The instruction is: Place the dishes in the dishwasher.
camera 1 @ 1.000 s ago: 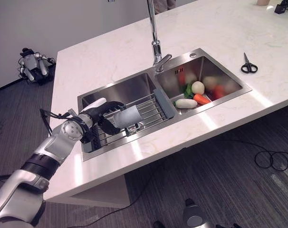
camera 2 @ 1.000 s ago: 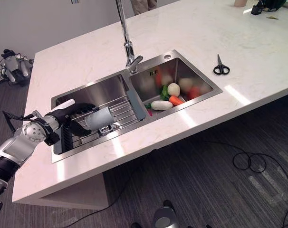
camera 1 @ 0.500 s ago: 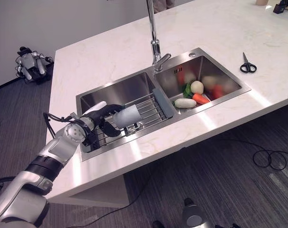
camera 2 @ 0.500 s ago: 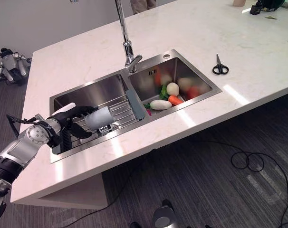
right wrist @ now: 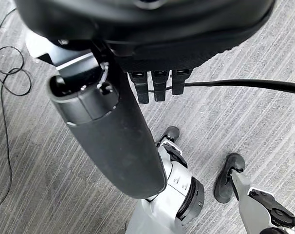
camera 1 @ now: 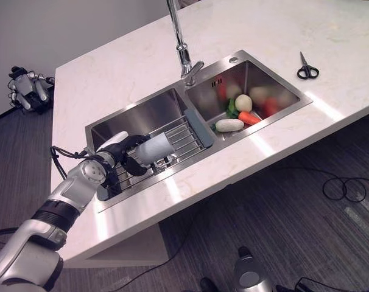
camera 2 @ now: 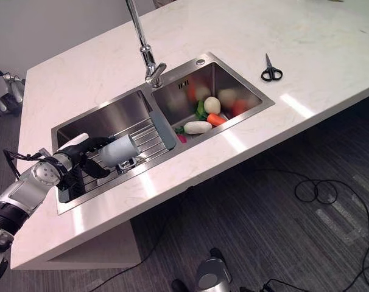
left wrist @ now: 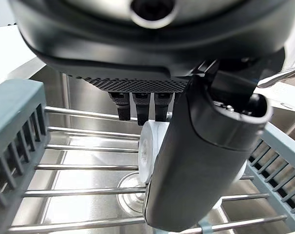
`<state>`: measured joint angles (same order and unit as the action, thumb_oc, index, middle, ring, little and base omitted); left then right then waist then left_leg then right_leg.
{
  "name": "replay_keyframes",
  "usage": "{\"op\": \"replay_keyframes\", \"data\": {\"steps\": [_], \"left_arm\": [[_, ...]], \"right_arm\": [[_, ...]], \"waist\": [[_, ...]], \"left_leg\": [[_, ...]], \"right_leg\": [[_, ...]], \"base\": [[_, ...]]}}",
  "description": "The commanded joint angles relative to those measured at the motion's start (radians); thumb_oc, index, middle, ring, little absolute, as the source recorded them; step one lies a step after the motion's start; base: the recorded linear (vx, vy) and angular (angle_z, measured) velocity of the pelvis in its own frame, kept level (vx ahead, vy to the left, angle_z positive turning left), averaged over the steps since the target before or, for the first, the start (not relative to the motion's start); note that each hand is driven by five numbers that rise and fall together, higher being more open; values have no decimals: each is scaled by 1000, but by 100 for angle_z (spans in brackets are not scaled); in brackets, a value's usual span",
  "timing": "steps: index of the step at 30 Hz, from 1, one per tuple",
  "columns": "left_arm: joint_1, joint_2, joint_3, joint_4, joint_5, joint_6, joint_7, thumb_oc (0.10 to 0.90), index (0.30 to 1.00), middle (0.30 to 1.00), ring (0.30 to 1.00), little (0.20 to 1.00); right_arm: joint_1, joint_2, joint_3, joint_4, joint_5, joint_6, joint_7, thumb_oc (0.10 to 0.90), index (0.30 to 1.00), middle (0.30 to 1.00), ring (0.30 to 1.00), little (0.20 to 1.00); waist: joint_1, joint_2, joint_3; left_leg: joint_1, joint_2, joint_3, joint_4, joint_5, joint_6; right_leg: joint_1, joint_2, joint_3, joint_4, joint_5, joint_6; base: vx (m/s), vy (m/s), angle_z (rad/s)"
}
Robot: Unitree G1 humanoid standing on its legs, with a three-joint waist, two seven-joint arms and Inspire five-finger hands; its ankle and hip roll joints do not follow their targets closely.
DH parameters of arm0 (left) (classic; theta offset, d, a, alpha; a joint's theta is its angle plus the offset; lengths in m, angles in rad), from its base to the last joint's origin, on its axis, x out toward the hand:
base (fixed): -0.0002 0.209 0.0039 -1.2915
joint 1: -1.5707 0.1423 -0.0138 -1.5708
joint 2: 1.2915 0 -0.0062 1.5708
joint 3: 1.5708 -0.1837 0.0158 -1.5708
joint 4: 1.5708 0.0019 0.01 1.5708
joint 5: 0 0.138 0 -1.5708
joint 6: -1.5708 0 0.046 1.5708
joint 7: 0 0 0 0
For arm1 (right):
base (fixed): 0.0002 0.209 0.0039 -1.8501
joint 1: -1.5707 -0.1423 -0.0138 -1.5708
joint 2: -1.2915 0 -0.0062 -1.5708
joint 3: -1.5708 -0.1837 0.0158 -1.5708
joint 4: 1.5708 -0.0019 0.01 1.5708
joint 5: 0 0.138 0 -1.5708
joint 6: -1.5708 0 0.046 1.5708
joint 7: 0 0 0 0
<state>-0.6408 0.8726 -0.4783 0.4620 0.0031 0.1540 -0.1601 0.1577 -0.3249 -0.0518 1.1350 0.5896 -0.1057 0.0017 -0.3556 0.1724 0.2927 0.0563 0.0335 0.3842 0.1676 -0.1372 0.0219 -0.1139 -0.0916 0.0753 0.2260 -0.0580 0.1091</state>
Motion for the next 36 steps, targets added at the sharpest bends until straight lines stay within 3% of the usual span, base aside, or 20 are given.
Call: {"op": "replay_keyframes", "data": {"steps": [1,23,36], "left_arm": [[-23,4,157,-8,-34,-6,73,800,900,900,900,900],[-36,-15,144,-22,-51,30,92,800,900,900,900,900],[-15,-19,154,-29,-62,11,123,800,900,900,900,900]], "right_arm": [[82,-46,10,-49,-14,-21,-8,800,900,900,900,900],[81,-71,19,-77,-20,-15,-23,800,900,900,900,900],[86,-89,22,-96,-17,-23,-13,800,900,900,900,900]], "waist": [[-3,2,-60],[-22,27,-40],[-33,41,-12]], "left_leg": [[-77,34,-106,132,-128,-24],[-83,33,-94,132,-116,-32],[-95,33,-95,132,-106,-38]], "right_leg": [[-12,-49,-40,74,-100,75],[-21,-57,-39,74,-100,75],[-35,-67,-36,74,-98,76]], "base": [[0,0,0],[5,1,-1],[13,5,-6]]}}
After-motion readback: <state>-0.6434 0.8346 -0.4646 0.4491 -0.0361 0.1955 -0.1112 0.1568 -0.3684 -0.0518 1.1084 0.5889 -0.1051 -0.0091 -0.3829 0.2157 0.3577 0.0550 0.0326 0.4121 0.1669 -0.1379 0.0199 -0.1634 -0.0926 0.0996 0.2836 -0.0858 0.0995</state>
